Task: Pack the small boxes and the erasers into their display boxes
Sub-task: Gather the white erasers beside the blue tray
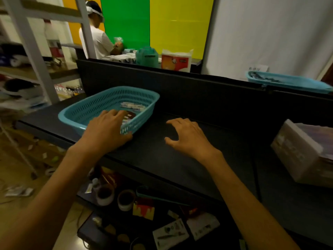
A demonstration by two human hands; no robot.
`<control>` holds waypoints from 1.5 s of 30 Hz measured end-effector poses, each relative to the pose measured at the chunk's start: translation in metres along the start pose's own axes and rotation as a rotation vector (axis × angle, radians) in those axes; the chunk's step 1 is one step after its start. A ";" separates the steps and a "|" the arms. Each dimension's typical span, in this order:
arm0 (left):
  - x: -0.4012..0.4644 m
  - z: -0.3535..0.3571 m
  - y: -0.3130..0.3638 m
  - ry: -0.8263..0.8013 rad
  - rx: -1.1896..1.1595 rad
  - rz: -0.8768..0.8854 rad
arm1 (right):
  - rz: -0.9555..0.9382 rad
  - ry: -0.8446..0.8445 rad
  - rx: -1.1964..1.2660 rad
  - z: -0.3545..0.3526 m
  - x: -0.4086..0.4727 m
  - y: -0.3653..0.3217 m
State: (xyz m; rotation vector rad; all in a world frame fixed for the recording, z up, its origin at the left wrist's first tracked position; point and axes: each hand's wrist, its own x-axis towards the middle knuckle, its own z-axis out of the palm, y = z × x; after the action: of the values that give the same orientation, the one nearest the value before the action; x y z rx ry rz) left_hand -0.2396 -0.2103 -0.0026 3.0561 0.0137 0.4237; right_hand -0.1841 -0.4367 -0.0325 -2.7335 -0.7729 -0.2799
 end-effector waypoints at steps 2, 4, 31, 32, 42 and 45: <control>0.026 0.000 -0.023 -0.002 -0.003 0.004 | -0.008 0.019 0.026 0.006 0.028 -0.010; 0.051 0.002 -0.045 -0.005 -0.004 0.005 | -0.018 0.051 0.024 0.011 0.056 -0.017; 0.310 0.113 -0.156 -0.557 -0.056 0.657 | 0.257 -0.518 -0.245 0.082 0.298 -0.065; 0.312 0.117 -0.154 -0.568 -0.037 0.680 | 0.270 -0.538 -0.273 0.085 0.299 -0.065; 0.303 0.119 -0.148 -0.652 0.063 0.831 | 0.376 -0.678 -0.332 0.099 0.282 -0.071; 0.293 0.109 -0.154 -0.704 0.034 0.855 | 0.382 -0.714 -0.221 0.091 0.273 -0.075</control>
State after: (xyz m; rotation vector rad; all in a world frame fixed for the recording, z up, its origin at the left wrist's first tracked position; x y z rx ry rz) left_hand 0.0719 -0.0580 -0.0367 2.8818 -1.3119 -0.6573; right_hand 0.0140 -0.2154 -0.0302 -3.1206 -0.3506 0.7700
